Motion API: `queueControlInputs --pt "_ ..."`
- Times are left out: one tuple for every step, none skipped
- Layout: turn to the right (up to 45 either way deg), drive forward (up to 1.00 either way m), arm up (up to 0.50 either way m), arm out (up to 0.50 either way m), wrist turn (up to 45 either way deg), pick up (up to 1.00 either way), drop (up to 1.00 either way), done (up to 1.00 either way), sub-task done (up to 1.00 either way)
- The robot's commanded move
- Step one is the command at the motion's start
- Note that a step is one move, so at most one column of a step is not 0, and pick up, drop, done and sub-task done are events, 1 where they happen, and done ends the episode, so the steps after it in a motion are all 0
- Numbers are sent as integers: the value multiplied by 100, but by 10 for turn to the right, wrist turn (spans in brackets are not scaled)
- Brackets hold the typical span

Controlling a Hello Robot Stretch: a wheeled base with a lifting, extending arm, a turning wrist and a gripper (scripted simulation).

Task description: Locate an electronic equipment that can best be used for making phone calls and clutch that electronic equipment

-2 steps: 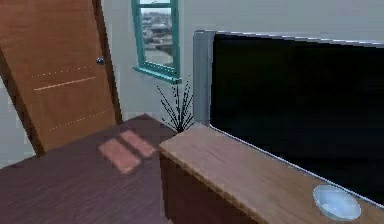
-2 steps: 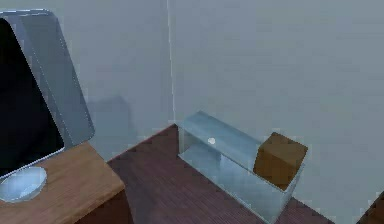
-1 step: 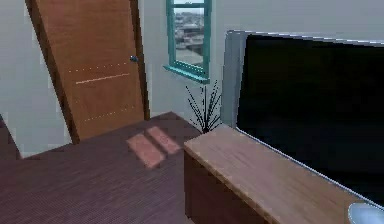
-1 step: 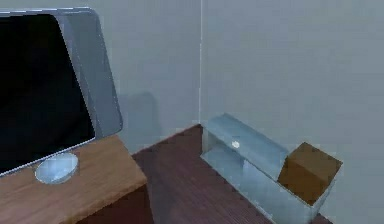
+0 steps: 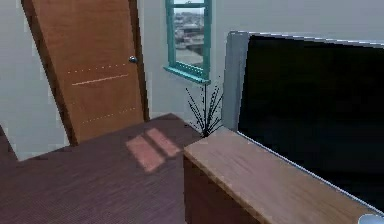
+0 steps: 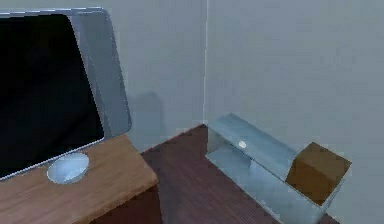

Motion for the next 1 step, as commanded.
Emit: queueControlInputs --pt "-450 0 0 0 0 0 0 0 0"
